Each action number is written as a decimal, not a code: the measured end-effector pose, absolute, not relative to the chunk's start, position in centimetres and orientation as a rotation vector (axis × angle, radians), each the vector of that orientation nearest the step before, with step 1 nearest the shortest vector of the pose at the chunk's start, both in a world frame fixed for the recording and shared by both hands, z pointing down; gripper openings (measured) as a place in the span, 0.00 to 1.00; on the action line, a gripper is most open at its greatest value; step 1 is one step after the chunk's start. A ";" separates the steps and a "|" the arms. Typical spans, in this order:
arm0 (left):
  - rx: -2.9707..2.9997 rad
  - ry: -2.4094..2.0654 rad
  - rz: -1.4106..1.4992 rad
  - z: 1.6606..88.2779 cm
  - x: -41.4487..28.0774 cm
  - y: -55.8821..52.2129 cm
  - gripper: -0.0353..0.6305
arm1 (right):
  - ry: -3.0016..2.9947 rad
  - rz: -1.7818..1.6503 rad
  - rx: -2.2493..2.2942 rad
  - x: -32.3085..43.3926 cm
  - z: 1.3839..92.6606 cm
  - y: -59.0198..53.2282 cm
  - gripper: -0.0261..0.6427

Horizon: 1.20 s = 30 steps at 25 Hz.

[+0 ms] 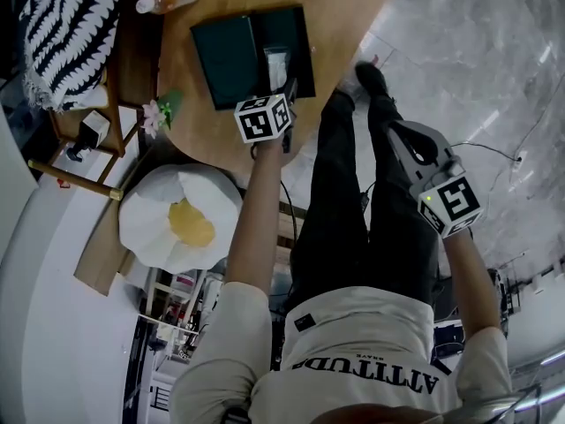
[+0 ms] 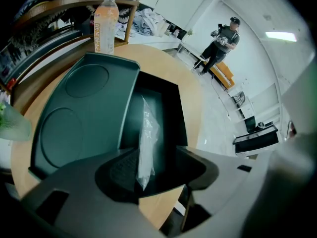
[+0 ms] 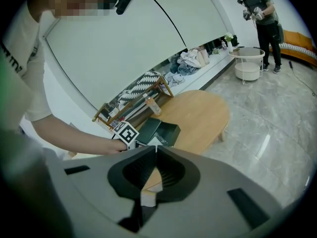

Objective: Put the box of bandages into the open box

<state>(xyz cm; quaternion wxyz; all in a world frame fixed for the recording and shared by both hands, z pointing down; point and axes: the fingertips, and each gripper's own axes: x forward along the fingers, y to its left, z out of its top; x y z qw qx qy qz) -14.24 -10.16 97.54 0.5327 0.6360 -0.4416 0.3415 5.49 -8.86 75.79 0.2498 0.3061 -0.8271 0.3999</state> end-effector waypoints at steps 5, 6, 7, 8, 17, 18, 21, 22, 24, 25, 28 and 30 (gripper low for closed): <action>1.538 -0.960 0.783 98.5 -12.0 -10.4 0.41 | -2.254 1.083 0.822 5.4 75.9 -8.3 0.07; 1.544 -0.959 0.779 98.5 -11.6 -10.8 0.42 | -2.251 1.083 0.821 5.5 76.1 -8.1 0.07; 1.548 -0.964 0.781 98.6 -11.3 -11.1 0.42 | -2.248 1.084 0.821 5.6 76.3 -8.0 0.07; 1.550 -0.974 0.791 98.6 -11.2 -11.3 0.42 | -2.246 1.084 0.821 5.7 76.5 -7.9 0.07; 1.544 -1.084 0.919 95.5 -13.7 -10.5 0.47 | -2.268 1.062 0.830 5.2 75.0 -8.1 0.07; 1.543 -1.085 0.916 94.9 -14.0 -10.4 0.47 | -2.276 1.050 0.830 5.0 74.4 -8.4 0.07; 1.551 -1.092 0.876 92.4 -14.2 -10.5 0.47 | -2.300 0.995 0.827 4.6 72.3 -9.4 0.07; 1.559 -1.096 0.857 91.3 -14.1 -10.7 0.47 | -2.306 0.977 0.829 4.6 71.6 -9.8 0.07; 1.576 -1.097 0.818 88.8 -13.8 -10.9 0.47 | -2.317 0.947 0.830 4.6 69.8 -10.2 0.07; 1.584 -1.093 0.799 87.3 -13.7 -10.8 0.47 | -2.322 0.935 0.828 4.4 68.8 -10.3 0.07; 1.617 -1.082 0.741 83.1 -13.6 -10.6 0.47 | -2.336 0.900 0.824 3.9 65.8 -10.4 0.07; 1.647 -1.087 0.704 80.2 -13.7 -10.8 0.46 | -2.348 0.878 0.827 3.7 63.8 -10.6 0.07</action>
